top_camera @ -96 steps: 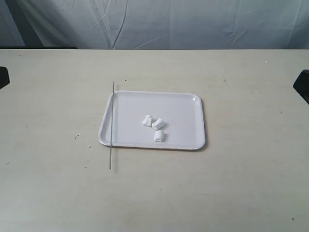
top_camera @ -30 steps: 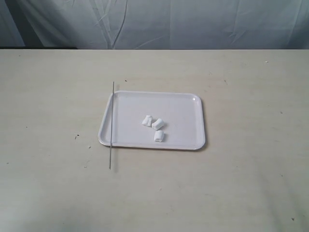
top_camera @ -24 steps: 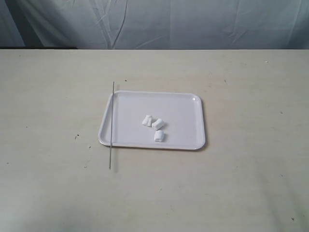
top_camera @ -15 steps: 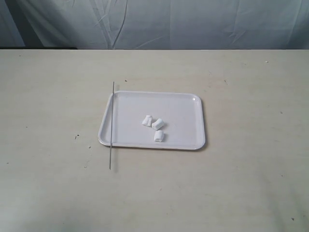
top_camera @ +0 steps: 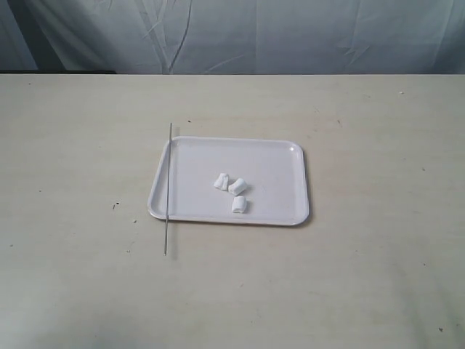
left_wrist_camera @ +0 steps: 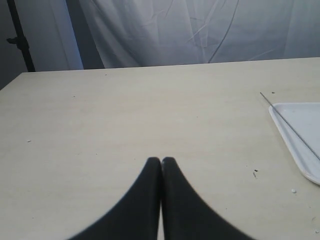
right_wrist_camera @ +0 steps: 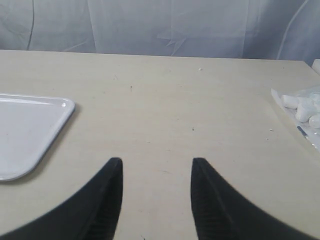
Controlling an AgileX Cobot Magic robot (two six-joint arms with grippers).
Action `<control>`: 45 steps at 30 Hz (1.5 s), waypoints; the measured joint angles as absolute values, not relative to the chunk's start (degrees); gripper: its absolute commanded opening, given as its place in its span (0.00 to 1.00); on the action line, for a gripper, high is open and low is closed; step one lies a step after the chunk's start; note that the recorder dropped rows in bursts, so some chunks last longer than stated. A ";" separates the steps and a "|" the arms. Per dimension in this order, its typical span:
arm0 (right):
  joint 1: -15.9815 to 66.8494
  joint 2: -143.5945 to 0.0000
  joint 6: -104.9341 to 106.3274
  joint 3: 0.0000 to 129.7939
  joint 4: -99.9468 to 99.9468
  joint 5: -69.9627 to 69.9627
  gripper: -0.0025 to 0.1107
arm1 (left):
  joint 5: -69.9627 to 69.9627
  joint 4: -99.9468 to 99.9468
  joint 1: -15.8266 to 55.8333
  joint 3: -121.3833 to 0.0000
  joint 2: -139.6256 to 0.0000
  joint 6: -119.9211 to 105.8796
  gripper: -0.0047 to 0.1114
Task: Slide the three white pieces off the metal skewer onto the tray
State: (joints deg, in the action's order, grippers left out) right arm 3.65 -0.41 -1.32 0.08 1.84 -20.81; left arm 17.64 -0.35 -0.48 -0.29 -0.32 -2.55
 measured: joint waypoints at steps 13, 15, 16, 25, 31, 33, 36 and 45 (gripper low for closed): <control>3.65 -0.41 -1.32 0.08 0.97 -20.81 0.39 | 17.64 -0.35 -0.48 -0.29 -0.32 -2.55 0.04; 3.65 -0.41 -1.32 0.08 0.97 -20.81 0.39 | 17.64 -0.35 -0.48 -0.29 -0.32 -2.55 0.04; 3.65 -0.41 -1.32 0.08 0.97 -20.81 0.39 | 17.64 -0.35 -0.48 -0.29 -0.32 -2.55 0.04; 3.65 -0.41 -1.32 0.08 1.54 -20.81 0.22 | 17.64 -0.35 -0.48 -0.29 -0.32 -2.55 0.04; 3.65 -0.41 -1.32 0.08 1.82 -20.81 0.02 | 17.64 -0.35 -0.48 -0.29 -0.32 -2.55 0.04; 3.65 -0.41 -1.32 0.08 2.48 -20.81 0.02 | 17.64 -0.35 -0.48 -0.29 -0.32 -2.55 0.04; 3.65 -0.41 -1.32 0.08 2.71 -20.81 0.02 | 17.64 -0.35 -0.48 -0.29 -0.32 -2.55 0.04; 3.65 -0.41 -1.32 0.08 2.71 -20.81 0.02 | 17.64 -0.35 -0.48 -0.29 -0.32 -2.55 0.04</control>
State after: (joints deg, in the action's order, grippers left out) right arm 3.65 -0.41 -1.32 0.08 2.71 -20.81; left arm 17.64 -0.35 -0.48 -0.29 -0.32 -2.55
